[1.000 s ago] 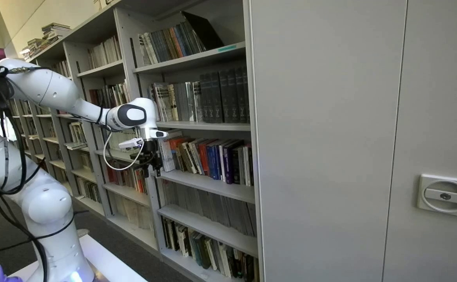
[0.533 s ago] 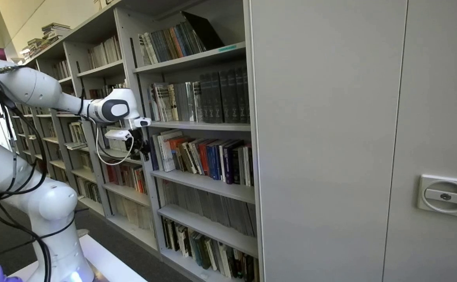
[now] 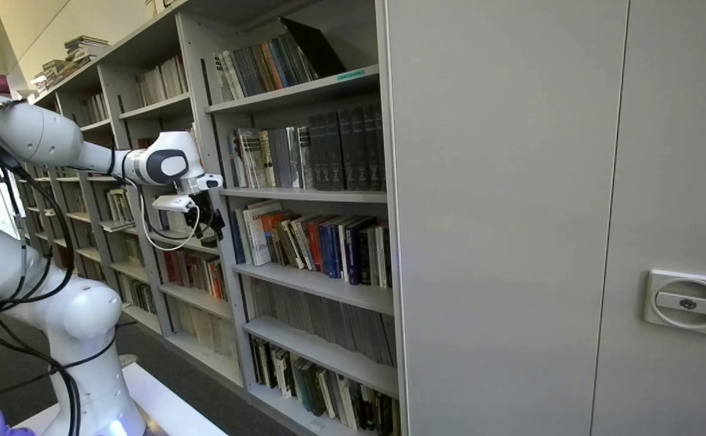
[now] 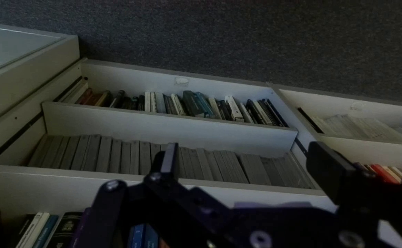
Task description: Remove the fifth book from the left of the second shelf of the cabinet on the right and put it before the big grey books on the same shelf
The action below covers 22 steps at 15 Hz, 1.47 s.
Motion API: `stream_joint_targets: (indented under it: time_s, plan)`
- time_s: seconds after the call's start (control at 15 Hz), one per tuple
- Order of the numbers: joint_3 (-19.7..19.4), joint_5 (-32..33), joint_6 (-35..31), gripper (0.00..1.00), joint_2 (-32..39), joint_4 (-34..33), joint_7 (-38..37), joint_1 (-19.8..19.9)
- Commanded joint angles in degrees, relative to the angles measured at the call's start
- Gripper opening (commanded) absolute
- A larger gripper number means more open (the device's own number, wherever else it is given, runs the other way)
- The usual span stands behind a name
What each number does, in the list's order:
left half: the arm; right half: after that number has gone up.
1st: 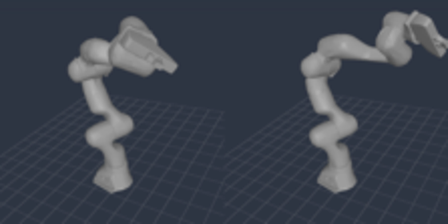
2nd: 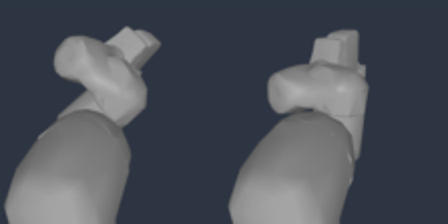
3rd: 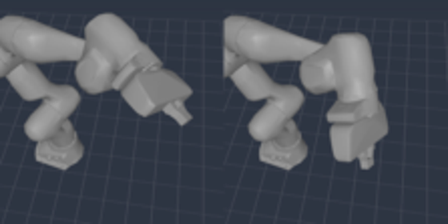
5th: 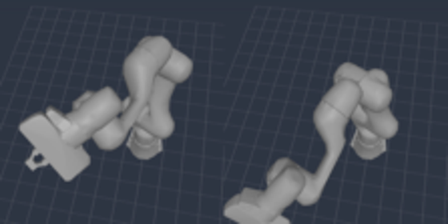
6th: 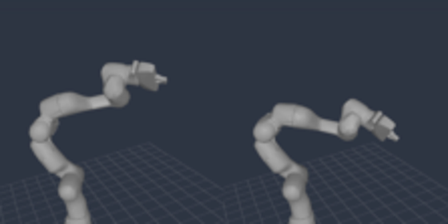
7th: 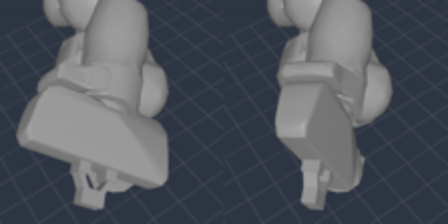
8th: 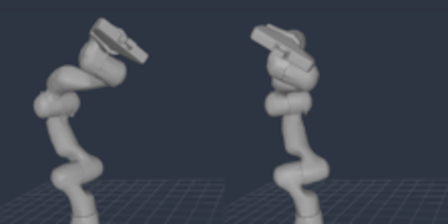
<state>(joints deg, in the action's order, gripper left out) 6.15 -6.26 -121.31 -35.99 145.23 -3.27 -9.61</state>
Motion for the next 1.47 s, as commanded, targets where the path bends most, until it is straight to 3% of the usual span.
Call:
stream_joint_targets:
  time_s: [0.0, 0.2, 0.53, 1.0, 1.07, 1.4]
  plan:
    - [0.3, -0.2, 0.2, 1.00, 0.1, -0.1, 0.2, 0.4]
    - [-0.5, -1.3, -7.0, 1.00, 1.7, -1.4, 3.2, -0.7]
    - [-0.5, -6.1, -19.1, 1.00, 8.0, -8.5, 8.8, -6.7]
    - [-1.3, -16.5, -26.0, 1.00, 16.5, -17.0, 23.4, -17.9]
    - [1.0, -13.9, -24.9, 1.00, 13.8, -13.8, 17.9, -14.9]
    - [0.8, -15.2, -24.9, 1.00, 16.1, -16.2, 21.1, -15.8]
